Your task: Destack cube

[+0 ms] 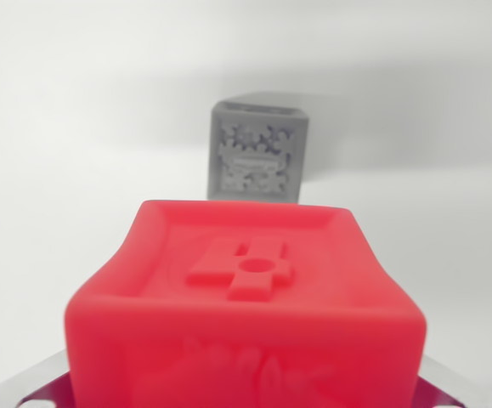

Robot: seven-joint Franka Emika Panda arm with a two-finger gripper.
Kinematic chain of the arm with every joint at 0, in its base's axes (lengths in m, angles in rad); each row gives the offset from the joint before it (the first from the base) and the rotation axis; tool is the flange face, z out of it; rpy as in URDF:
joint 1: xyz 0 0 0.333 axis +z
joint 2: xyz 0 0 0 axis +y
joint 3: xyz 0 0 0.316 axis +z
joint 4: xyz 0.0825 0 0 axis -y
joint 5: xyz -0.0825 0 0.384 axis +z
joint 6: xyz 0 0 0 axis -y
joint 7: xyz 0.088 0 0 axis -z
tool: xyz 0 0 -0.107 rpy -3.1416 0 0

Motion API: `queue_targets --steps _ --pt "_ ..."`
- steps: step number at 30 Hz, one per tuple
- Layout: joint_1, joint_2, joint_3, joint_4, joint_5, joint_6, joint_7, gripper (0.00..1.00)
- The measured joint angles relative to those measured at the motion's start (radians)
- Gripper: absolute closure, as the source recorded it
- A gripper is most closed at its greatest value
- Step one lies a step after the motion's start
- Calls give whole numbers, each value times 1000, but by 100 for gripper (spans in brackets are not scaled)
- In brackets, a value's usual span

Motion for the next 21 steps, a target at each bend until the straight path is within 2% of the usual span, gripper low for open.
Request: queue_targets --steps 21 --pt "2 -50 23 -120 -3 73 -168 100"
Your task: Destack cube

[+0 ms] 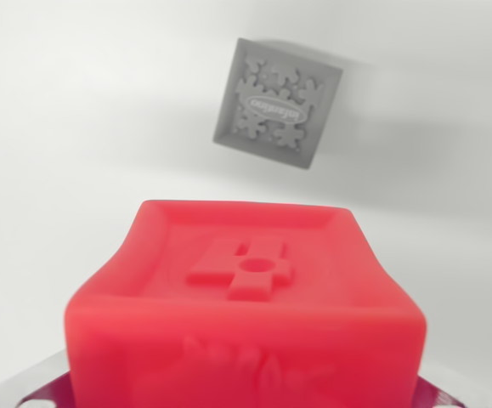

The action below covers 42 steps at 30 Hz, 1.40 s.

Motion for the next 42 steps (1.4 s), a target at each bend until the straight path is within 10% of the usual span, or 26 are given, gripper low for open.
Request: queue_targets --steps 42 --pt "14 -74 46 -226 -7 150 -340 100"
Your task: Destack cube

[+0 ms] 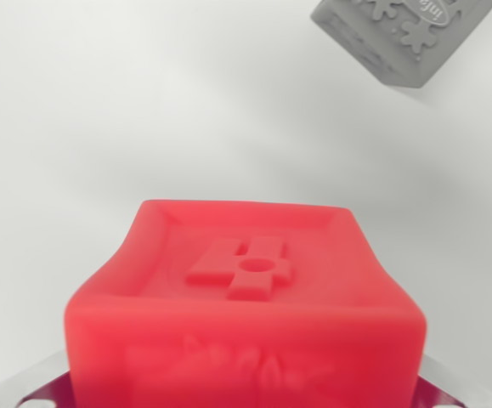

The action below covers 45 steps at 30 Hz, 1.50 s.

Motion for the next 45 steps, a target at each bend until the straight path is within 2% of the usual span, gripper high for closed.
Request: queue_targets --steps 20,24,35,45 --pt "12 -22 19 -88 -2 66 -144 100" --pt "14 -16 21 -97 -6 85 -151 100" --pt "15 83 15 -95 -29 176 -141 100" --pt "25 164 2 -85 -47 247 -129 100"
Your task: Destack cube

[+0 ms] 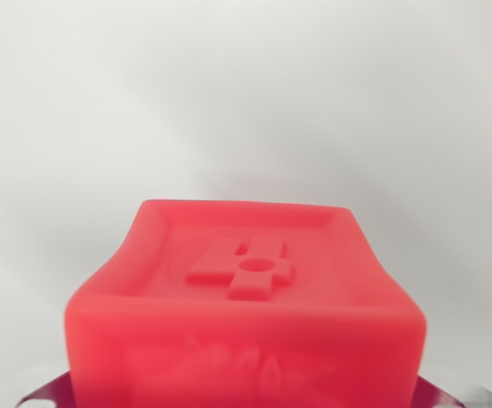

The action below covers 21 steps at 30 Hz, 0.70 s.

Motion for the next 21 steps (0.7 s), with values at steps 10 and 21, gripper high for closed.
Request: queue_targets --steps 10,21 --pt "15 65 -17 14 -8 52 6 100" --pt "32 118 -33 26 -8 93 7 100"
